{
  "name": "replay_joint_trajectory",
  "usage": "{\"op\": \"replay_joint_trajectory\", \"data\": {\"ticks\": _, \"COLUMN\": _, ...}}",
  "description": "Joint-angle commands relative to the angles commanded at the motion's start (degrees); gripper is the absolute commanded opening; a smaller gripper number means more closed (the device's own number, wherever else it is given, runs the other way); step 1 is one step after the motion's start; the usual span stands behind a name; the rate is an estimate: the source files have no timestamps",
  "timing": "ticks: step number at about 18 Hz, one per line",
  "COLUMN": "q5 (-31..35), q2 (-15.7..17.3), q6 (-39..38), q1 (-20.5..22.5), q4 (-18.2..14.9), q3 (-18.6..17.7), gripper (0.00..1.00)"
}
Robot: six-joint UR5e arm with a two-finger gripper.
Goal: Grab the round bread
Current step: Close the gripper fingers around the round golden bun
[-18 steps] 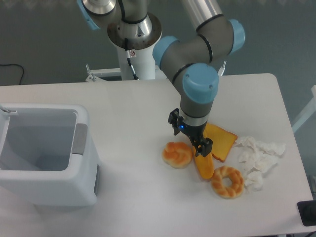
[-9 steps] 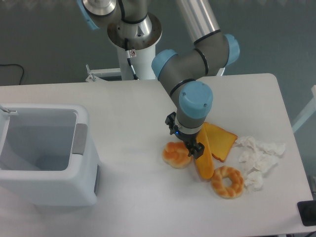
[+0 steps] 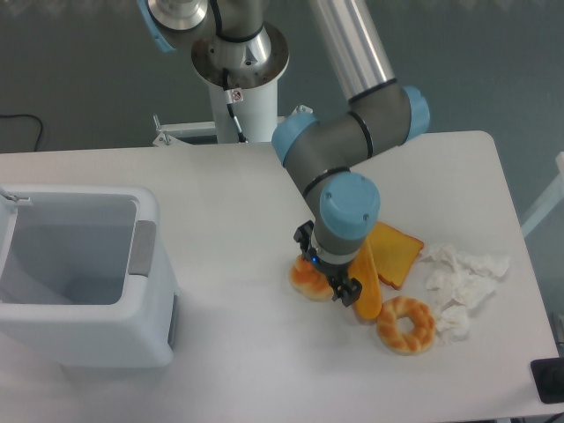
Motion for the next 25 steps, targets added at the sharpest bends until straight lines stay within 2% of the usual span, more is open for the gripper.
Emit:
{"op": "replay_joint_trajectory", "data": {"ticks": 9, "q5": 0.53, "q2": 0.18, "q6": 0.26, "q1": 0.0, "q4": 0.09, "q3": -2.28, "gripper": 1.0}}
{"op": "replay_joint_trajectory", "data": {"ticks": 18, "q5": 0.7, "q2": -0.09, "q6": 0.35, "q1": -0.09, "q4": 0.26, "q3": -2.72, "gripper": 1.0}}
{"op": "replay_joint_trajectory", "data": {"ticks": 21, "q5": 0.79, "q2": -0.09, "q6": 0.26, "q1": -0.18, "q4": 0.26, "q3": -2.72, "gripper": 0.89}}
{"op": "replay_joint_trajectory", "data": {"ticks": 24, "q5": 0.79, "q2": -0.09, "q6": -0.17, "q1": -0.18, "q4": 0.35, "q3": -2.64, "gripper": 0.69}}
{"op": "replay_joint_trajectory", "data": {"ticks": 25, "q5": 0.7, "q2": -0.09, "q6": -0.18, "q1": -0.18, "q4": 0.35, "q3": -2.64, "gripper": 0.67}}
